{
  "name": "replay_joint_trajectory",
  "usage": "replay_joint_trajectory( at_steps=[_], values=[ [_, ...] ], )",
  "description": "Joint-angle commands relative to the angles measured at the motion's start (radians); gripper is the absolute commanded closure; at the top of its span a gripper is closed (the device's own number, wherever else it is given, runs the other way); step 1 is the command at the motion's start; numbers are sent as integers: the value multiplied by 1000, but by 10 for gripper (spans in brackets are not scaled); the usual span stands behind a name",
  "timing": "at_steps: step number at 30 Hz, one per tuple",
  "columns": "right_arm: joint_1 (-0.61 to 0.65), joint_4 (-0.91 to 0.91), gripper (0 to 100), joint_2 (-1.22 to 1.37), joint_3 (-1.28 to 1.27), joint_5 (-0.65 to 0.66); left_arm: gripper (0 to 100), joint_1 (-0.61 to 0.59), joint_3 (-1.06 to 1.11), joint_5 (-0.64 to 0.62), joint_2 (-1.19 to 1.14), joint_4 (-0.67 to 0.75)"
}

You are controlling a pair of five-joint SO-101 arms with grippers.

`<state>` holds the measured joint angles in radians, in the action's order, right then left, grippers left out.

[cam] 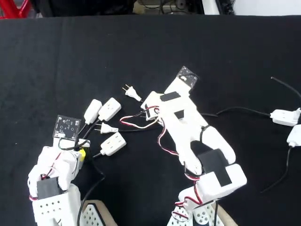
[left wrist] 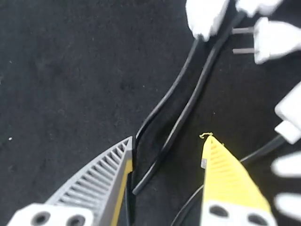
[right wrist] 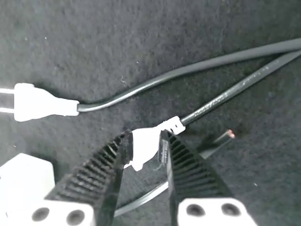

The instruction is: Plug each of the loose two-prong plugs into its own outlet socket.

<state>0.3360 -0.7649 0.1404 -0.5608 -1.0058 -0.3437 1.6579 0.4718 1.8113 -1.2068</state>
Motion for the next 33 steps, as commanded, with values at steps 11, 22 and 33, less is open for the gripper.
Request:
replay_joint_trajectory(
  at_steps=[11,22,33],
  values=[
    [121,-100,893,53,33,5,762,-15,2,20,9,26],
    [137,-87,809,61,31,57,765,-7,4,20,9,26],
    [100,5,800,61,31,48,765,-7,4,18,9,26]
  ],
)
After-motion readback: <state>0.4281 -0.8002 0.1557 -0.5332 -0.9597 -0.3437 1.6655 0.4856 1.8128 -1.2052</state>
